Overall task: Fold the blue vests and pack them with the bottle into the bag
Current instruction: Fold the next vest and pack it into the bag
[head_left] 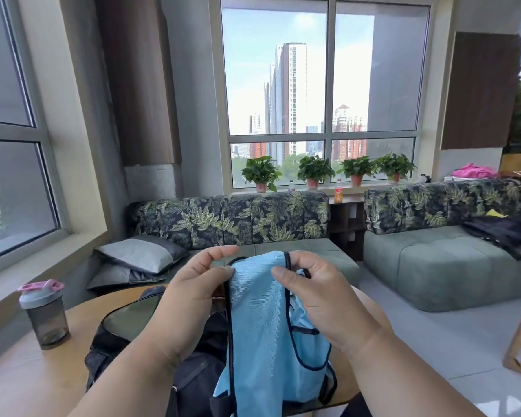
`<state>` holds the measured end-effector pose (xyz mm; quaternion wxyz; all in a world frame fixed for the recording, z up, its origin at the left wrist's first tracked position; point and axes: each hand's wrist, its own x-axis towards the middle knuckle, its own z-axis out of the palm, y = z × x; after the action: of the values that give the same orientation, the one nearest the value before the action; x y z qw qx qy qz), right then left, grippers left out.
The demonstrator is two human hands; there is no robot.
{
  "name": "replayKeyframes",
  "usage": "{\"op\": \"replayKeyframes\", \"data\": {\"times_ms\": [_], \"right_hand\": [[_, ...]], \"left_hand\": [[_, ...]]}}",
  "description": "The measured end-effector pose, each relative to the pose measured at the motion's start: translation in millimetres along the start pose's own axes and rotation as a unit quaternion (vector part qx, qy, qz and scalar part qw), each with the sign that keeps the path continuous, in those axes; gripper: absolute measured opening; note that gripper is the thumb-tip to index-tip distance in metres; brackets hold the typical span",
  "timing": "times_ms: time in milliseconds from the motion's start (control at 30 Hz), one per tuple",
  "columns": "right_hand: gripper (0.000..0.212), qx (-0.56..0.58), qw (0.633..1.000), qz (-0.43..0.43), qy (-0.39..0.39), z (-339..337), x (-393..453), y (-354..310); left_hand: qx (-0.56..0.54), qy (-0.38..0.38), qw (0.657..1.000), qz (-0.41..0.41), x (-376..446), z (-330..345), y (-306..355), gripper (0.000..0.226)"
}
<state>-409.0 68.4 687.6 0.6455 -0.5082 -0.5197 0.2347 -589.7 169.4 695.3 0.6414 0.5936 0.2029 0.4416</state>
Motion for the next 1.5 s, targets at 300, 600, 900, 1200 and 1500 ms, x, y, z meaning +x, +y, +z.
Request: {"op": "replayKeyframes", "data": {"times_ms": [300,600,900,1200,1500], "right_hand": [[0.014,-0.054,0.996,-0.064,-0.036,-1.5,0.2,-26.0],[0.018,-0.064,0.994,-0.084,-0.038,-1.5,-13.7,-47.1],[0.026,-0.026,0.997,-0.076,-0.011,-1.3,-20.3,-55.1],[0.015,0.087,0.995,-0.045,0.038,1.7,-22.7,-71.1],[0.006,0.097,0.992,-0.068,0.046,9.3,-11.3,-108.6]], "left_hand": [[0.089,-0.069,0.979,-0.167,-0.9,12.4,14.4,0.04],[0.08,-0.059,0.986,-0.136,-18.6,25.4,28.7,0.041],[-0.073,0.034,0.996,-0.027,-33.0,25.4,58.4,0.047],[0.11,0.036,0.987,0.108,-51.1,33.5,74.3,0.041],[0.15,-0.022,0.968,0.202,-37.9,37.0,92.5,0.024]]}}
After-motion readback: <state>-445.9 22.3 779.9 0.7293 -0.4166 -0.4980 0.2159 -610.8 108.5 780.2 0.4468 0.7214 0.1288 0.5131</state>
